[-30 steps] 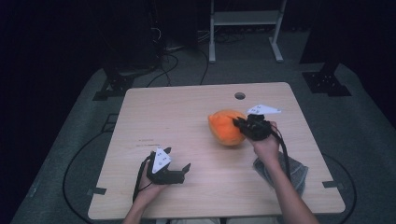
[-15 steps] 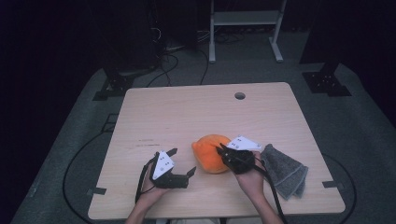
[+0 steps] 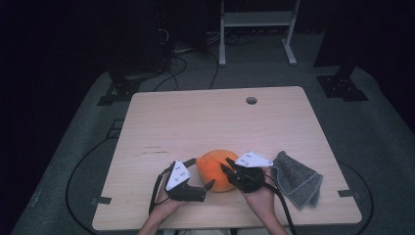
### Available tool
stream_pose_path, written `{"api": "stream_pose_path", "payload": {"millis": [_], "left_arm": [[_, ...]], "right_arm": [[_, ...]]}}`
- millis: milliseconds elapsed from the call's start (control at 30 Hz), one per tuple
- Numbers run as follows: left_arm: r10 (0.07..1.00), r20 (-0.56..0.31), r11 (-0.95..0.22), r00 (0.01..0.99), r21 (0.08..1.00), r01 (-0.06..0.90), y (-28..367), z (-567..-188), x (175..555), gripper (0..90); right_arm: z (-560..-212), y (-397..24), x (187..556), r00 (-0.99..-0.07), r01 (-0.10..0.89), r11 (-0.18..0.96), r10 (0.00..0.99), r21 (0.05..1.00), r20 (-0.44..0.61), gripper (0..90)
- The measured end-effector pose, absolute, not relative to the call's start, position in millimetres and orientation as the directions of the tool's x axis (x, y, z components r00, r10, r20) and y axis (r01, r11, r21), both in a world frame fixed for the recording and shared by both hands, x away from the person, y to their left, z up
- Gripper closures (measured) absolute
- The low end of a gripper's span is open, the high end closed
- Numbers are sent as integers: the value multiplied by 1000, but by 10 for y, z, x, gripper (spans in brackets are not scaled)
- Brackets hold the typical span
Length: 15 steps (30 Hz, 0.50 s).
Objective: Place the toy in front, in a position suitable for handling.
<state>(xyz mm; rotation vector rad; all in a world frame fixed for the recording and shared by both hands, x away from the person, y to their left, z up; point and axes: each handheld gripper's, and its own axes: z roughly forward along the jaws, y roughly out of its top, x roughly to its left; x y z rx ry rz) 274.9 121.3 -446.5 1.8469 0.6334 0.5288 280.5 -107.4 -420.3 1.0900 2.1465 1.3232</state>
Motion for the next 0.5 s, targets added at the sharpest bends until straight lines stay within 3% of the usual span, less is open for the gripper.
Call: {"api": "stream_pose_path", "payload": {"millis": [33,67,167,433,500], "left_arm": [[654,77,-322,753,928,186,1171,-4490,2762,70],[653,76,-330,754,924,192,1155,-4507,2775,70],[667,41,-311,744,923,228,1153,-4528,2805,70],[662,49,-339,748,910,240,1175,-4557,2816,74],[659,46,-341,751,908,244,1173,-4571,2822,74]], "right_arm": [[-4161,-1126,2814,-650,413,262,756,872,81,572],[-4161,-1126,2814,-650,413,262,756,872,81,572],[-3998,-1347,2844,-696,412,288,712,865,95,446],[-3765,-1995,3174,-707,462,287,691,839,153,395],[-3776,-2156,3201,-717,449,326,687,832,117,399]]}}
